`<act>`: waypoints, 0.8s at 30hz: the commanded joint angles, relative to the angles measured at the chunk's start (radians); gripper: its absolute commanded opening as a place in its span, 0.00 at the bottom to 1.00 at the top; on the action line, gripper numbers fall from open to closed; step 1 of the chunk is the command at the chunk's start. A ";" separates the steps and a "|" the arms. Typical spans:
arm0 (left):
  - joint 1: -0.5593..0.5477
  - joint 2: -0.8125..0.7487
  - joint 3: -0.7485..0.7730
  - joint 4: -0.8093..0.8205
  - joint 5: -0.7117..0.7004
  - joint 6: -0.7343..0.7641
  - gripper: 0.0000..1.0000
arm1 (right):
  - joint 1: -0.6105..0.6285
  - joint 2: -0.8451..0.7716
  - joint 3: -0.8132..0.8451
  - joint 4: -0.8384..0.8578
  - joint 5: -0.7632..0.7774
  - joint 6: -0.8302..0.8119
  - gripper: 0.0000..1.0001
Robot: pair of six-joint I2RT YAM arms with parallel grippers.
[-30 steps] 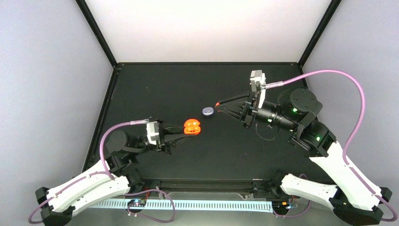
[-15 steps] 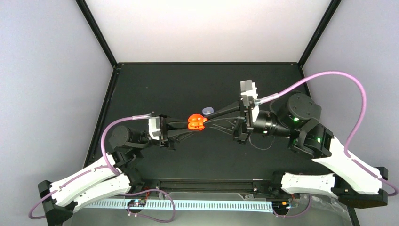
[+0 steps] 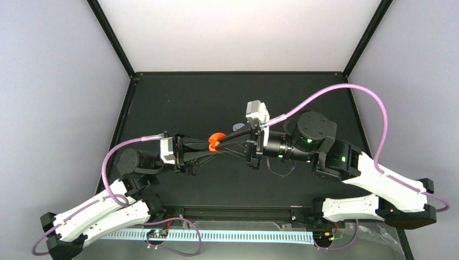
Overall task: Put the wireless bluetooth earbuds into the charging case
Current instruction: Place the earbud in the charging case.
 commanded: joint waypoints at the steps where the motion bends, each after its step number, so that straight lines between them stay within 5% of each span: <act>1: -0.007 -0.005 0.027 0.022 0.024 -0.008 0.02 | 0.008 0.004 -0.013 0.031 0.053 -0.016 0.03; 24: -0.007 -0.009 0.030 0.034 0.023 -0.017 0.02 | 0.008 0.025 -0.027 0.030 0.046 -0.009 0.03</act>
